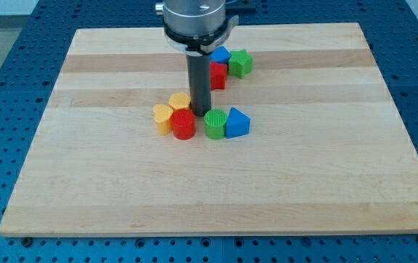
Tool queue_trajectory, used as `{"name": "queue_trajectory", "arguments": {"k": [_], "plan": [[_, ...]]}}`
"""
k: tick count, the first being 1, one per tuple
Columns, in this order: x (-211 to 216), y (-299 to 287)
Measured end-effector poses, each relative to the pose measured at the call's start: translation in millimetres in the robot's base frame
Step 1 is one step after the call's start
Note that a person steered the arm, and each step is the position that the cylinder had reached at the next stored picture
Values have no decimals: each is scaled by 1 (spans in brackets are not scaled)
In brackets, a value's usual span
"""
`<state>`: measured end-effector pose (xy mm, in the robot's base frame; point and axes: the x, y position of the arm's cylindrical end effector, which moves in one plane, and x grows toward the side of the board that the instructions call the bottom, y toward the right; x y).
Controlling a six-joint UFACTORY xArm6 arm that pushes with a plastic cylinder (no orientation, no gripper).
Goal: Slide the yellow hexagon slightly to the top of the red circle
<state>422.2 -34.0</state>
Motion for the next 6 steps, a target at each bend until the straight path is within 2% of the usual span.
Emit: {"name": "queue_trajectory", "arguments": {"k": [2,4,6], "plan": [[0,-2],[-9,24],[-11,8]]}}
